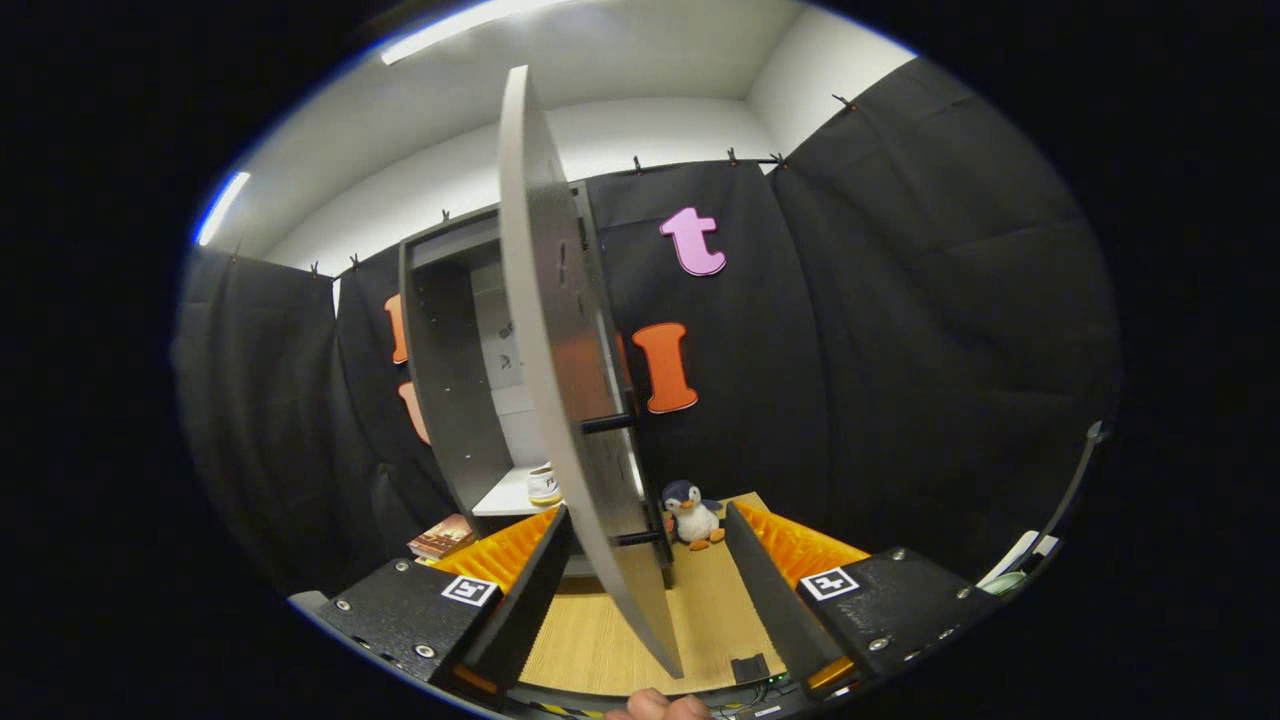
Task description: Open the shoe cabinet door, grab the shoes and put them into the shoe cabinet, then close the shoe cabinet door.
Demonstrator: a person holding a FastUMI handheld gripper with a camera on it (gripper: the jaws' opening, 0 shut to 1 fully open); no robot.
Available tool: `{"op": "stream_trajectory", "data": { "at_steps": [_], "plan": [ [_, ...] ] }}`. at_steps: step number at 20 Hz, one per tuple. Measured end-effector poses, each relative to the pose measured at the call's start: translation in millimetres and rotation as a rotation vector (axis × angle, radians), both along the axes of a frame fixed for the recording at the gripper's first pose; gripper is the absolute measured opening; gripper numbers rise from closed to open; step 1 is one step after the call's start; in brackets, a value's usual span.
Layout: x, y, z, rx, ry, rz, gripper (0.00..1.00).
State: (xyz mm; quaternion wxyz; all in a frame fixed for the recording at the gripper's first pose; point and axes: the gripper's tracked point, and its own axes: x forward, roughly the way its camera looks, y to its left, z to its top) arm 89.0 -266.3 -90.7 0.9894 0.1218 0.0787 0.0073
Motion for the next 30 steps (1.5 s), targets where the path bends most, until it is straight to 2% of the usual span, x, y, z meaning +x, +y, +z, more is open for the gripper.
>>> {"op": "stream_trajectory", "data": {
  "at_steps": [7, 12, 19, 30],
  "plan": [
    [39.1, -7.6, -14.3, -0.061, 0.014, 0.033, 0.94],
    [31.9, 4.9, -1.9, -0.127, -0.007, 0.04, 0.93],
    [35.1, 82.1, -4.2, -0.075, 0.018, 0.12, 0.93],
    [81.9, 211.0, -10.5, -0.081, 0.045, 0.143, 0.93]
  ]
}}
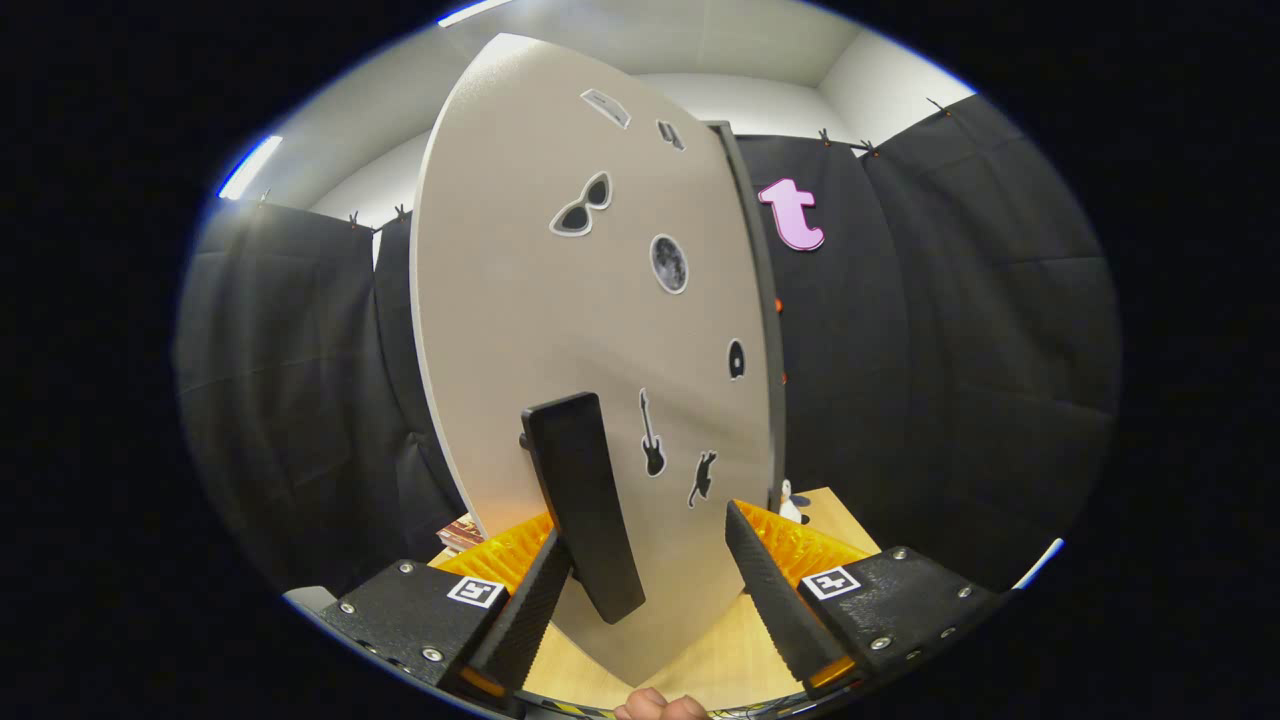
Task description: Open the shoe cabinet door, grab the shoes and put them into the shoe cabinet, then close the shoe cabinet door.
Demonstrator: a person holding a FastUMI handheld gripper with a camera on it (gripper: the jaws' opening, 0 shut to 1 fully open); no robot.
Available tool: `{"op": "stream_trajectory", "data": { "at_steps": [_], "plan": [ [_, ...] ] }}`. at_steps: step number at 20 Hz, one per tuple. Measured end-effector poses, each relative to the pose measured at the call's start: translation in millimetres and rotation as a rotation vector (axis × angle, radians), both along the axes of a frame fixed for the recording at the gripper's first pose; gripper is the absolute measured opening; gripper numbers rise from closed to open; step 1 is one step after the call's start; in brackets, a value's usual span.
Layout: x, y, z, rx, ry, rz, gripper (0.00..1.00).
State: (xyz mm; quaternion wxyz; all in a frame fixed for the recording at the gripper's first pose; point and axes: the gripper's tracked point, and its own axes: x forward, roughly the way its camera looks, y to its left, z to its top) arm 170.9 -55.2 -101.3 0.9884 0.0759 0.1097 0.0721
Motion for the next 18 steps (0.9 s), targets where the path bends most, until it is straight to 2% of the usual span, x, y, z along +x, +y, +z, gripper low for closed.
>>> {"op": "stream_trajectory", "data": {
  "at_steps": [2, 9, 18],
  "plan": [
    [12.4, 29.5, -7.9, 0.013, 0.019, 0.024, 0.93],
    [67.5, 101.4, -11.3, -0.048, 0.001, 0.019, 0.95],
    [124.3, 133.3, -11.7, -0.047, -0.017, 0.013, 0.94]
  ]
}}
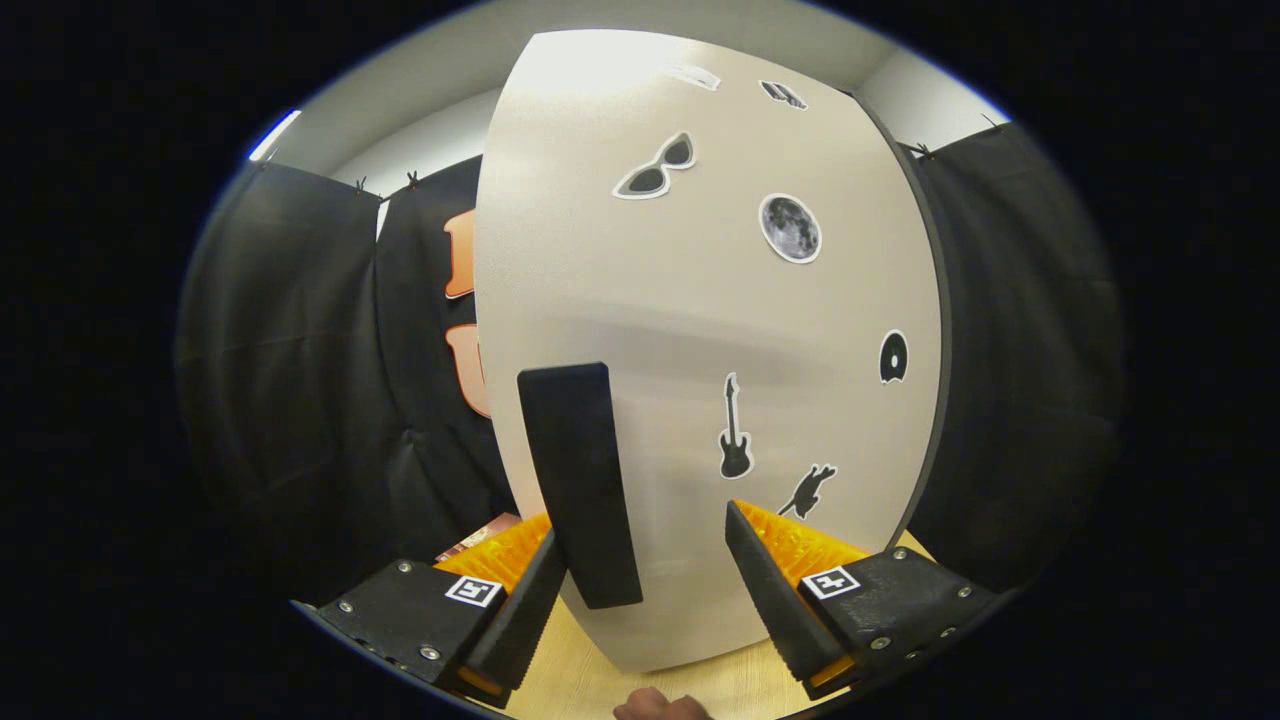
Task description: Open the shoe cabinet door, grab the shoes and put them into the shoe cabinet, then close the shoe cabinet door.
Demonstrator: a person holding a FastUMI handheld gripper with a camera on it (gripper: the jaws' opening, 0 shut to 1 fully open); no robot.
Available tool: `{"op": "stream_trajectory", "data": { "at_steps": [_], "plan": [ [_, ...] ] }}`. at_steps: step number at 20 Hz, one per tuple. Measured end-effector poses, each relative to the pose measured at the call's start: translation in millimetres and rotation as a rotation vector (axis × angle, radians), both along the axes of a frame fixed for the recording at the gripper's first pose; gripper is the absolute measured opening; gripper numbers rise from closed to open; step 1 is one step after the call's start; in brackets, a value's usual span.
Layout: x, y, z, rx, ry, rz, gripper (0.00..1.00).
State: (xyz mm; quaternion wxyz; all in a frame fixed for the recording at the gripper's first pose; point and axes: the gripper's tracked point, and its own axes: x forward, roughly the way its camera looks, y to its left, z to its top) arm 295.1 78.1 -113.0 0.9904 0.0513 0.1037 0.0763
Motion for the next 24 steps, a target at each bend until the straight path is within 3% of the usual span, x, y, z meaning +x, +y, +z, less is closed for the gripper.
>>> {"op": "stream_trajectory", "data": {
  "at_steps": [13, 24],
  "plan": [
    [44.1, 16.8, -5.7, -0.005, -0.01, -0.022, 0.94],
    [63.3, 14.1, -11.7, -0.103, -0.029, -0.095, 0.95]
  ]
}}
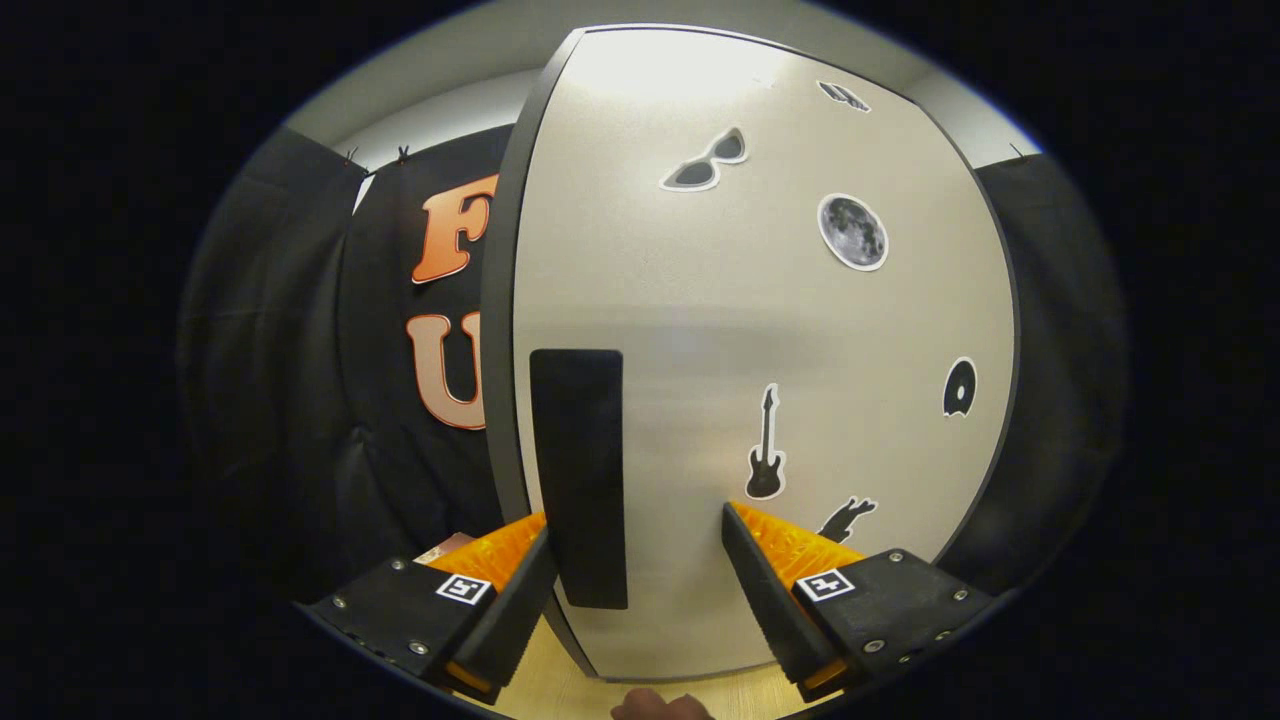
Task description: Open the shoe cabinet door, grab the shoes and put them into the shoe cabinet, then close the shoe cabinet door.
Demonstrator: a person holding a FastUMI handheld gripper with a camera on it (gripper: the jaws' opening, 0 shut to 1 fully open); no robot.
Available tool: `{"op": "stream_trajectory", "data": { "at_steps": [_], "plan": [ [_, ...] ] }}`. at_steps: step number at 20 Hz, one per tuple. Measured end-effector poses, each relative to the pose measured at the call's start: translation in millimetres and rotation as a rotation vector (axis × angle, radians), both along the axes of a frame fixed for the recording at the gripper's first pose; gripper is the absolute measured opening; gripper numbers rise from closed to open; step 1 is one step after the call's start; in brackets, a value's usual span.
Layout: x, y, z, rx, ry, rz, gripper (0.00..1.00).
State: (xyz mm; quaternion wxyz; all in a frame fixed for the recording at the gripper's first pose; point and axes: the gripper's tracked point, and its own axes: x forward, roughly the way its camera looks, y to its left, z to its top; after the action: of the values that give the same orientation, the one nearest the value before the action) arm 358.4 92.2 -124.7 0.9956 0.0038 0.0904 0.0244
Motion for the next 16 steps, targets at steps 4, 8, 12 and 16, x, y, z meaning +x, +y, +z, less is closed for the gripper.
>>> {"op": "stream_trajectory", "data": {
  "at_steps": [4, 8, 12, 16],
  "plan": [
    [-17.1, 1.6, -2.9, 0.045, 0.048, 0.005, 0.96],
    [-52.1, -8.4, 15.1, 0.058, 0.029, 0.001, 0.96],
    [-97.5, -29.8, 37.0, 0.061, 0.023, -0.023, 0.96],
    [-150.5, -58.1, 65.4, 0.075, -0.002, -0.049, 0.95]
  ]
}}
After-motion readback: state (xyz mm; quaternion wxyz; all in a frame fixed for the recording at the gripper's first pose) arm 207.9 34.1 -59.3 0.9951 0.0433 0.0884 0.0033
